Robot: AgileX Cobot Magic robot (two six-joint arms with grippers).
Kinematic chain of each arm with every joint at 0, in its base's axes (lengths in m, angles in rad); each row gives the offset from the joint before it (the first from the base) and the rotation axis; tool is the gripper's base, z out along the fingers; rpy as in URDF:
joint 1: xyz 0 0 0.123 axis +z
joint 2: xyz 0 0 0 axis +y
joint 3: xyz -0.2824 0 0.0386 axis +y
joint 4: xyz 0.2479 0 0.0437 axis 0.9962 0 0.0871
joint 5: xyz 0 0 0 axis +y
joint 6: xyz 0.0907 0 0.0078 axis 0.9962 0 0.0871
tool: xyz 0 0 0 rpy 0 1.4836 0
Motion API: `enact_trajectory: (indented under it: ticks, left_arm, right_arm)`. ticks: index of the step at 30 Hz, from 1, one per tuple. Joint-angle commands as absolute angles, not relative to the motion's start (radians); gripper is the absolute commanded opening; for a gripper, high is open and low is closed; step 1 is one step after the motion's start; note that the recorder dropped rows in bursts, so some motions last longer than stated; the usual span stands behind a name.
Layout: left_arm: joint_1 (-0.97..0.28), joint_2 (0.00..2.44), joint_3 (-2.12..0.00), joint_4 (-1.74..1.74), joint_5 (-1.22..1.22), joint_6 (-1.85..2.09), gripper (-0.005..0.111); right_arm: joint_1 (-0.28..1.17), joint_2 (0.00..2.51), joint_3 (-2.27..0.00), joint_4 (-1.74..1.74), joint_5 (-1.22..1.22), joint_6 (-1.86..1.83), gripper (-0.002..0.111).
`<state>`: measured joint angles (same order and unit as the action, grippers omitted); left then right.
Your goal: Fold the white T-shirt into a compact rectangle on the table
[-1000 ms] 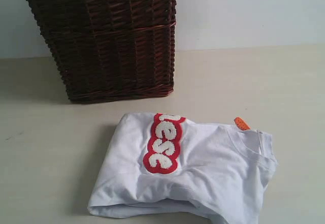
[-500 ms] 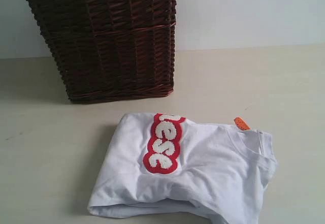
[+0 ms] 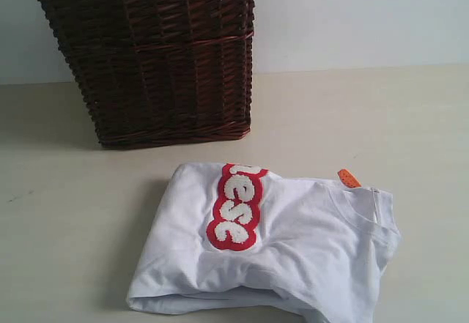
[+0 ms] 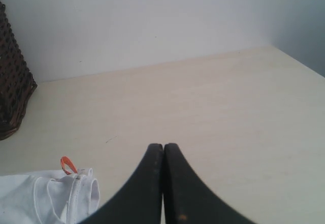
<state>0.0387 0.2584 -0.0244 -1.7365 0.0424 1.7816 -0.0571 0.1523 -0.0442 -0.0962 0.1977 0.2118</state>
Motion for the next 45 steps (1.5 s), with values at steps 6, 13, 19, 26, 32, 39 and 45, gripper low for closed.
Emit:
enact_trajectory:
  ticks: [6,13,19,26,32,39,45]
  left_arm:
    - [0.105,0.045,0.000,-1.744,0.120,1.649,0.000]
    - [0.158,0.000,0.000,-1.744,0.148,1.388,0.000]
    - [0.158,0.000,0.000,-1.744,0.194,1.356,0.000]
    - [0.158,0.000,0.000,-1.744,0.237,1.354,0.000]
    - [0.160,0.001,-0.013,-0.982,0.226,0.750,0.000]
    - [0.160,0.001,0.000,-0.348,0.297,0.138,0.000]
    - [0.160,0.001,0.000,-0.266,0.407,0.045,0.000]
  right_arm:
    - [-0.065,0.147,-0.043,-0.097,0.194,0.212,0.000]
    - [-0.065,0.147,-0.043,-0.097,0.194,0.212,0.000]
    - [-0.065,0.147,-0.043,-0.097,0.194,0.212,0.000]
    - [-0.065,0.147,-0.043,-0.097,0.194,0.212,0.000]
    - [-0.065,0.147,-0.043,-0.097,0.194,0.212,0.000]
    - [-0.065,0.147,-0.043,-0.097,0.194,0.212,0.000]
    - [-0.065,0.147,-0.043,-0.097,0.194,0.212,0.000]
